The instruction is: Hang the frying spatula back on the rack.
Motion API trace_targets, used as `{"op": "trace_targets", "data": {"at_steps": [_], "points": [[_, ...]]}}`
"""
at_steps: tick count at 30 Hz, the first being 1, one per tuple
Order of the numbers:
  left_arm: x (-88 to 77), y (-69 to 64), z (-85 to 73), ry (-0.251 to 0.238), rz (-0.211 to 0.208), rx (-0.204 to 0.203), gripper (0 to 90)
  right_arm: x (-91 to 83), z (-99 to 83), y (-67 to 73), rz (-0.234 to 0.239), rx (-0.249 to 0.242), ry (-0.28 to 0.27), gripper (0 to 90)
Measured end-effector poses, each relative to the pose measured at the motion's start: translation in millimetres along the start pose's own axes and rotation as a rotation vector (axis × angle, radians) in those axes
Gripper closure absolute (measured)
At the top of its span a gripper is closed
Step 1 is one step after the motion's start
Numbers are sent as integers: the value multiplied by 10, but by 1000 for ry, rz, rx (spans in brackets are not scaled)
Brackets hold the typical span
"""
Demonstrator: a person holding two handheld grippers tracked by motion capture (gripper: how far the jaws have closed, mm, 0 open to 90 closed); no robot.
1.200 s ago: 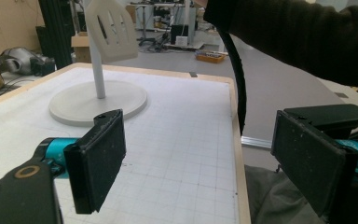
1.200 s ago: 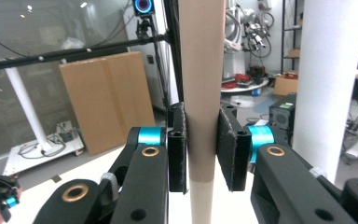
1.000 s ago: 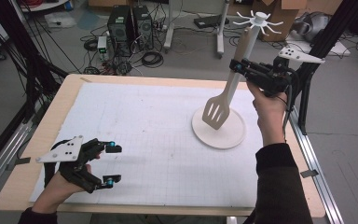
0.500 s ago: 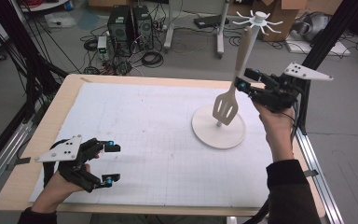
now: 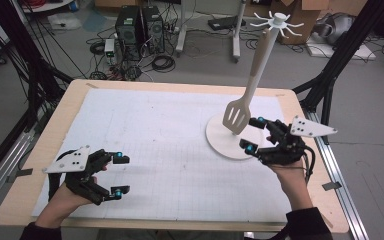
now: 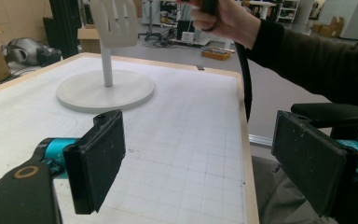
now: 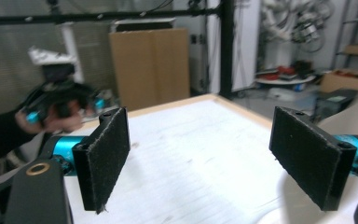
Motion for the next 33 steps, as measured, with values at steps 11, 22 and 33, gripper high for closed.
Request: {"op": "trace_targets", "data": {"at_steps": [11,22,33], "points": [[13,133,-135,9,21,-18,181,292,-554,235,89,-30,107,168],[4,220,-294,15,57,-39,195,456,-938,297,73,-65,192,191],[-45,219,-319,8,72,-43,199,476,-1030,243,74,-54,202,211]]}}
Point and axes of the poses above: each handheld gripper's, and its own axes: x roughly forward along the jaws, z roughly out of its top, y roughly to its left, the point moved 4 cm from there along x, roughly forward along the jaws, and after that the axes turned 9 degrees about y, right-handed, at the moved point
